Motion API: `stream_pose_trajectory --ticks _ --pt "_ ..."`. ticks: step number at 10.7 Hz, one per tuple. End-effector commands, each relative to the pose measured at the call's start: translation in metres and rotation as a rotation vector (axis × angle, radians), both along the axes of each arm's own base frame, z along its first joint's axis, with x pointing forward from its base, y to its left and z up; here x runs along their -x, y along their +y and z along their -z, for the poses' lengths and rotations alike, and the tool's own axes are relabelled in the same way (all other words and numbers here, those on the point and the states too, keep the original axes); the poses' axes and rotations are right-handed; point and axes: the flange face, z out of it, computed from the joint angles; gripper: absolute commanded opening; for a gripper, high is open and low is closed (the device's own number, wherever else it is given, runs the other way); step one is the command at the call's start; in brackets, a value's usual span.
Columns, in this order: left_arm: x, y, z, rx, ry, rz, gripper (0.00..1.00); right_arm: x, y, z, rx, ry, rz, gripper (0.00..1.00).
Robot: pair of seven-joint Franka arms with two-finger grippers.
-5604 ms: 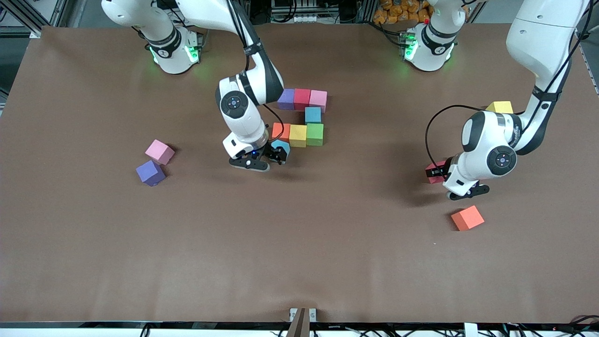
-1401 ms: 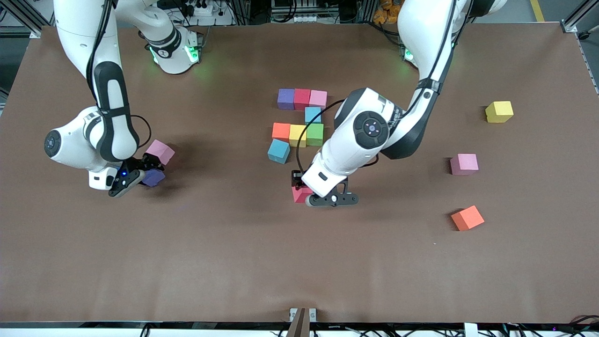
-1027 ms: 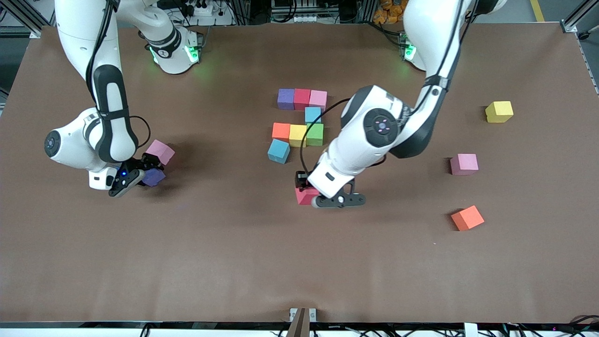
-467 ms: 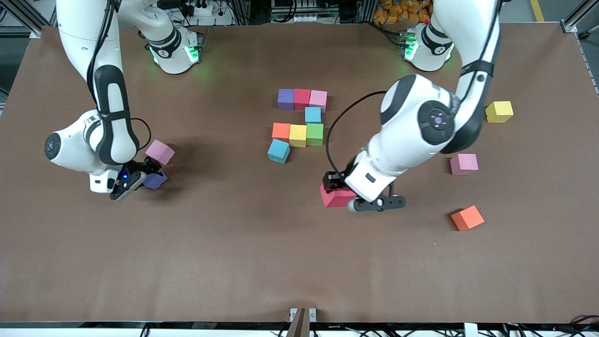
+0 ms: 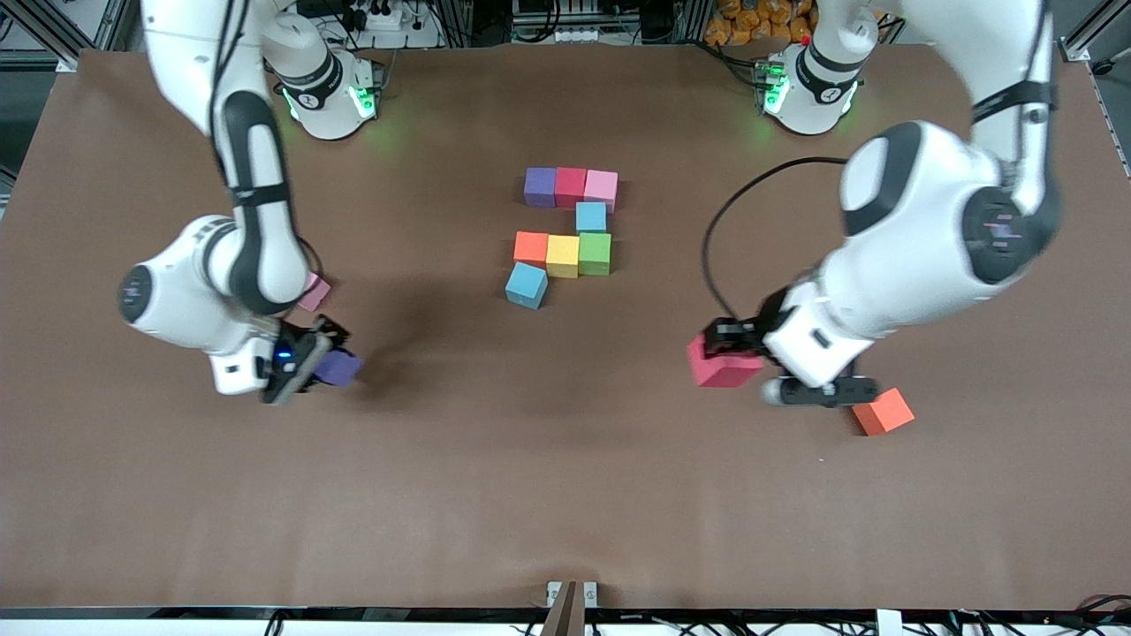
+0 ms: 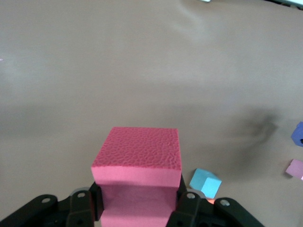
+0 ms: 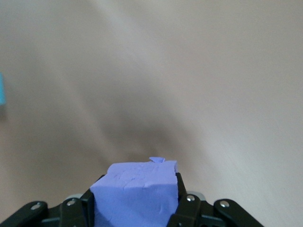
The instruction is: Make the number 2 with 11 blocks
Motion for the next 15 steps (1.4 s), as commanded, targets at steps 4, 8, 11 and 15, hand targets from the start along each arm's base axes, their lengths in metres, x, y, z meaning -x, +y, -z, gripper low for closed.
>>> stream_pose_trajectory --ticks 4,8,11,15 --pt "0.016 0.029 0.0 -0.185 0.063 0.054 0.57 0.022 0.183 0.001 -0.032 0.078 0.026 0.2" --pt "0.015 0.031 0.006 -0.189 0.077 0.053 0.57 0.05 0.26 0.019 -0.063 0.126 0.062 0.1" --pt "0.014 0.028 0.01 -0.184 0.078 0.057 0.57 0.056 0.285 0.019 -0.07 0.117 0.021 0.09" --pt "0.014 0.025 0.015 -0.187 0.084 0.064 0.57 0.067 0.32 0.014 -0.083 0.089 0.022 0.04"
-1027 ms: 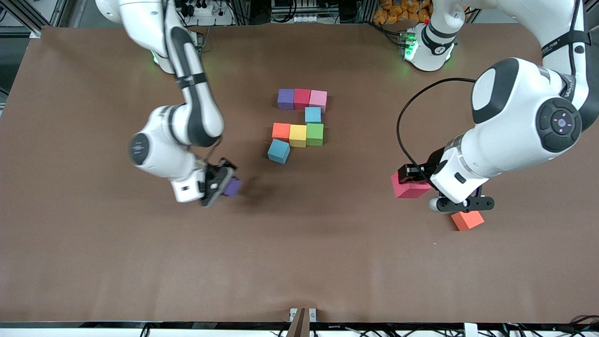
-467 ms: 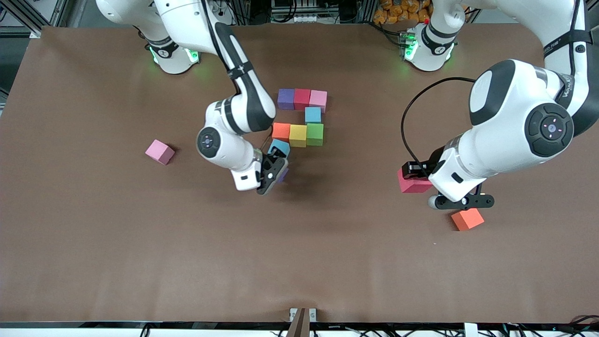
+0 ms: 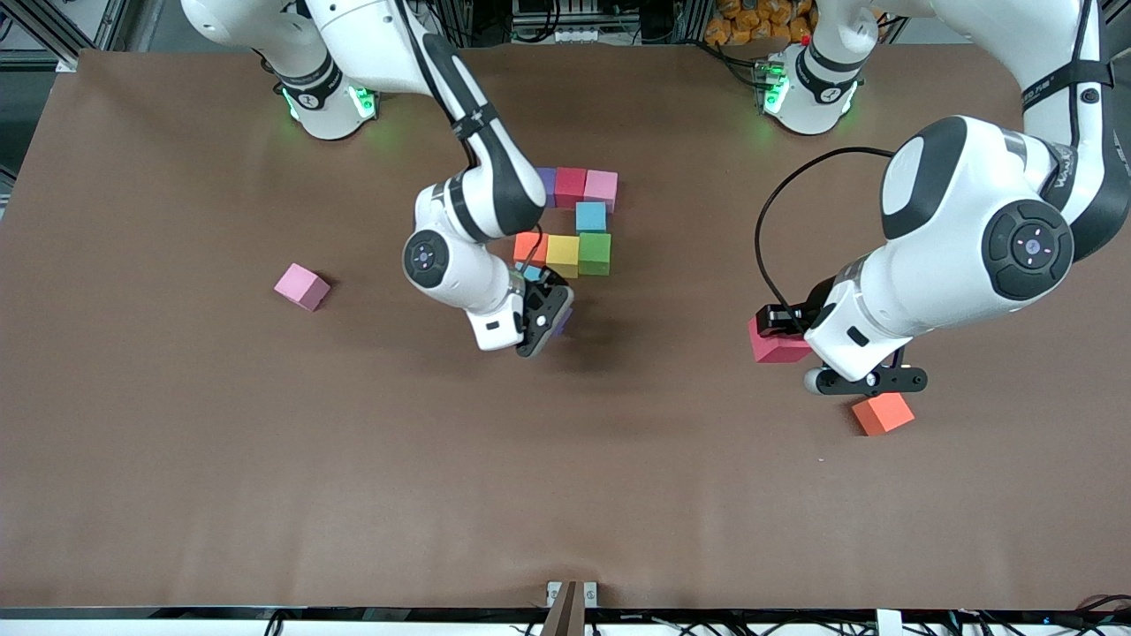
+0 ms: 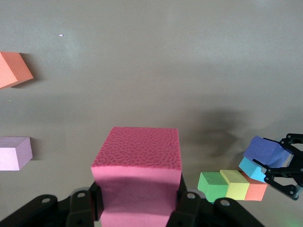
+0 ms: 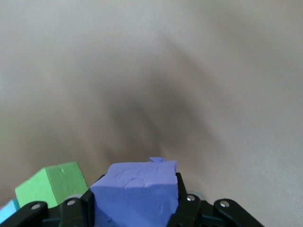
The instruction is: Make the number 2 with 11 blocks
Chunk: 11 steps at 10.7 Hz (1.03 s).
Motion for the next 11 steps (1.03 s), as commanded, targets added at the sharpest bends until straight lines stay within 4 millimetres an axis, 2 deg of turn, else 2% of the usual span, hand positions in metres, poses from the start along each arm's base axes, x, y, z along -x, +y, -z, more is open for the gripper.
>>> stream_pose_trajectory --ticks 1,3,5,7,9,11 --pt "0.003 -0.001 -0.001 -0.014 -0.005 0.026 0.57 -0.001 0.014 0.007 0.007 -0.02 0.006 0.02" --pt "0.003 -0.003 0.001 -0.015 -0.002 0.027 0.57 0.01 0.025 0.013 0.0 -0.008 -0.024 0.0" --pt "0.002 -0.003 0.003 -0.018 0.0 0.028 0.57 0.008 0.023 0.017 0.023 -0.02 -0.044 0.0" --pt "0.002 -0.003 0.002 -0.016 -0.001 0.027 0.57 -0.012 -0.004 0.019 0.106 -0.074 -0.096 0.0" --pt "0.002 -0.003 0.003 -0.016 0.0 0.027 0.57 -0.017 -0.019 0.027 0.129 -0.073 -0.074 0.0" --pt "0.002 -0.003 0.003 -0.016 0.0 0.027 0.57 -0.019 -0.031 0.035 0.139 -0.063 0.151 0.0"
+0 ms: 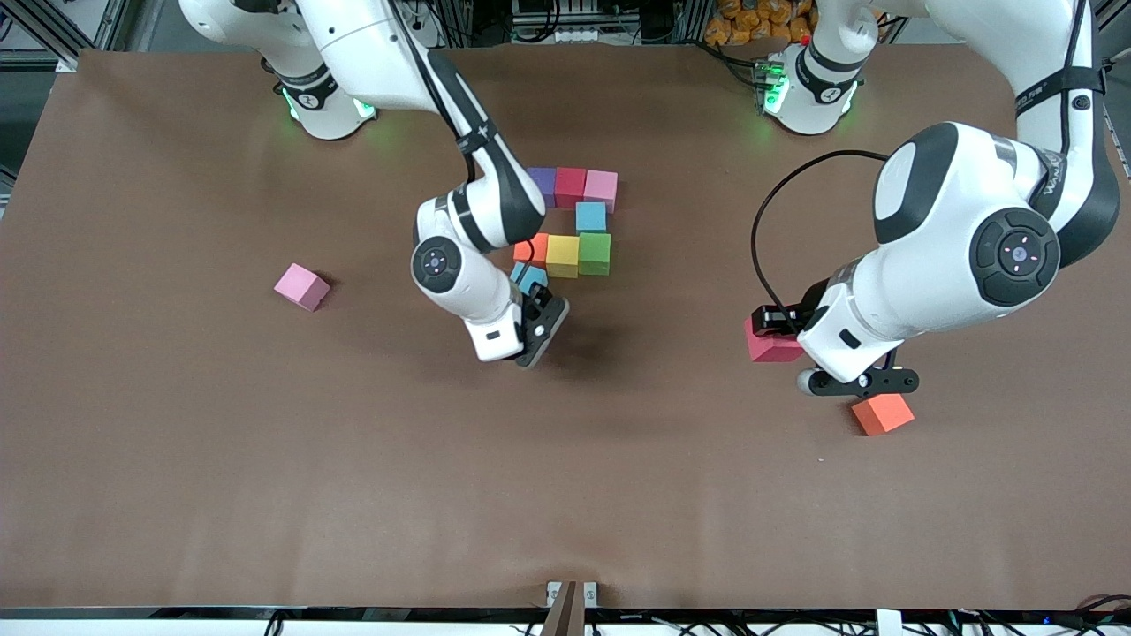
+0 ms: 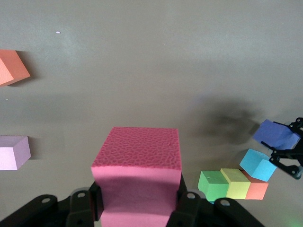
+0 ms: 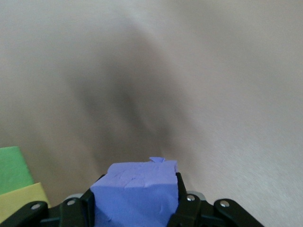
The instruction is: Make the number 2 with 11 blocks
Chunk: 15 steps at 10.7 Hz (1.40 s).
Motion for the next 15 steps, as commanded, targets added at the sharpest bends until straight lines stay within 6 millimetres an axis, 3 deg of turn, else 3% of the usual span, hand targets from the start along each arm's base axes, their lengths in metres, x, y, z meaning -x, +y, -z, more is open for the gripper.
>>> stream_pose_trajectory --ticks 1,3,5,9,15 --pt "0.001 0.0 -0.002 -0.015 -0.008 0.022 0.57 0.001 -0.004 0.006 0.009 0.017 0.265 0.0" --pt "0.002 -0.001 -0.002 -0.014 -0.008 0.024 0.57 -0.015 -0.033 0.004 0.047 0.039 0.494 0.0" --pt "0.002 -0.001 -0.001 -0.013 -0.006 0.023 0.57 -0.005 -0.041 0.001 0.112 0.019 0.667 0.0" --pt "0.002 -0.004 0.003 -0.014 -0.001 0.031 0.57 0.021 -0.023 0.008 0.115 0.083 0.93 0.0" --pt "0.002 -0.005 0.005 -0.016 0.0 0.055 0.57 0.049 -0.014 0.026 0.085 0.033 1.015 0.0"
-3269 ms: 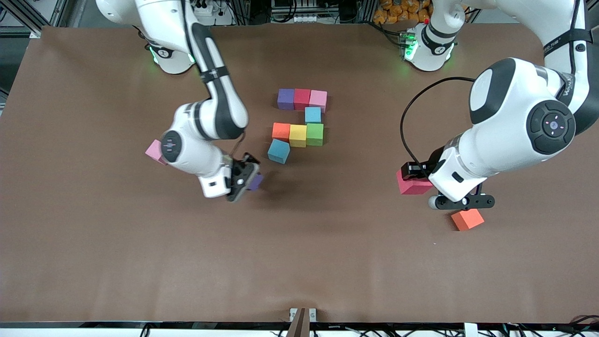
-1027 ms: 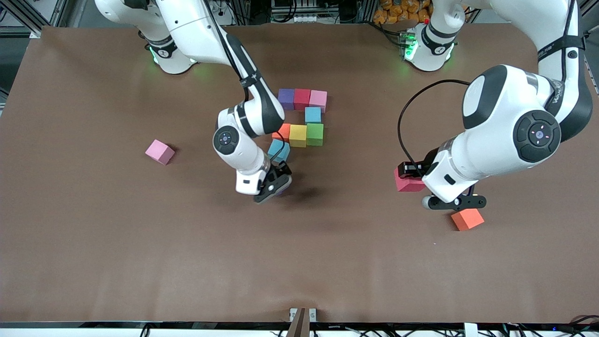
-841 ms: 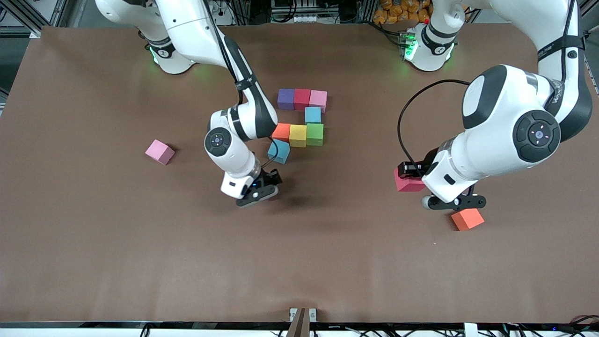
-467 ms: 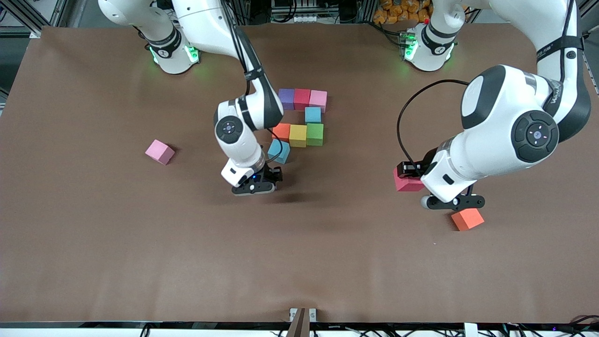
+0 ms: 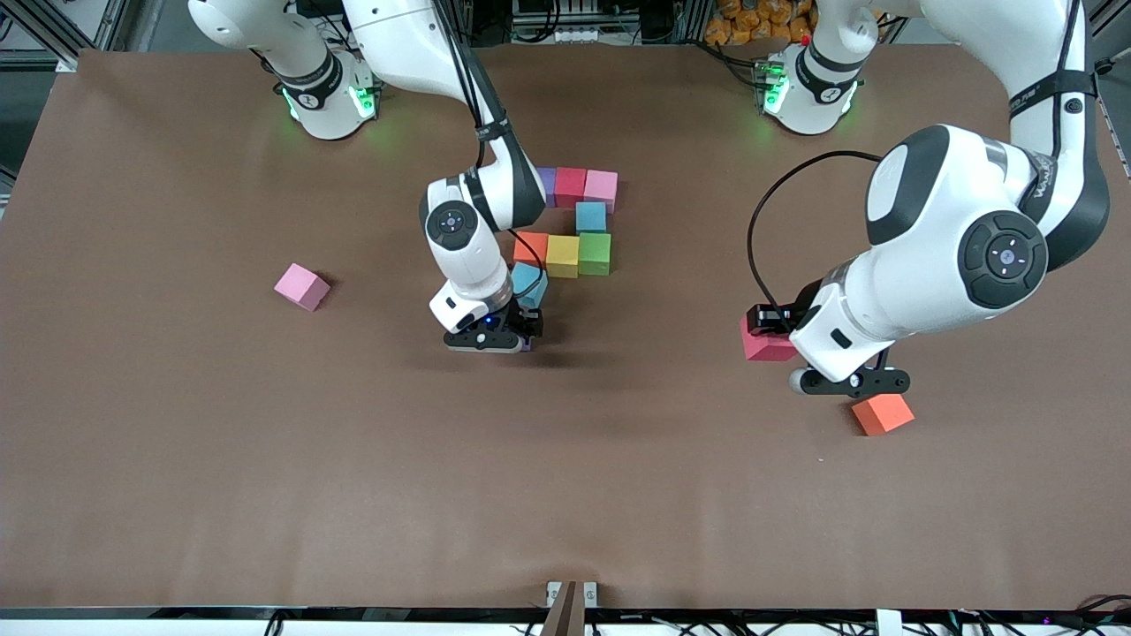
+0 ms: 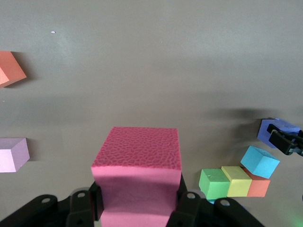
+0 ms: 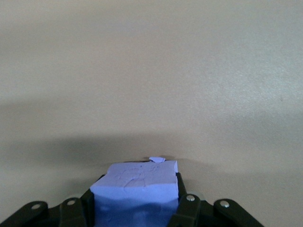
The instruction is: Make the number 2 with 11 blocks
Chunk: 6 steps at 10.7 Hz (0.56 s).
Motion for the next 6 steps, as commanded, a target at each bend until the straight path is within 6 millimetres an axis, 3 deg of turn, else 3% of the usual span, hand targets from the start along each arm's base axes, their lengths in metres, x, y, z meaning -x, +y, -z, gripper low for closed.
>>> stream_pose_trajectory --ticks 1,6 --pt "0.0012 0.0007 0.0006 -0.014 -0.007 0.048 0.57 0.0087 0.0034 -0.0006 -0.002 -0.01 0.037 0.0" --pt "0.0014 0.002 0.0029 -0.013 -0.001 0.054 0.57 0.0176 0.0119 0.0027 -0.001 -0.002 0.043 0.0"
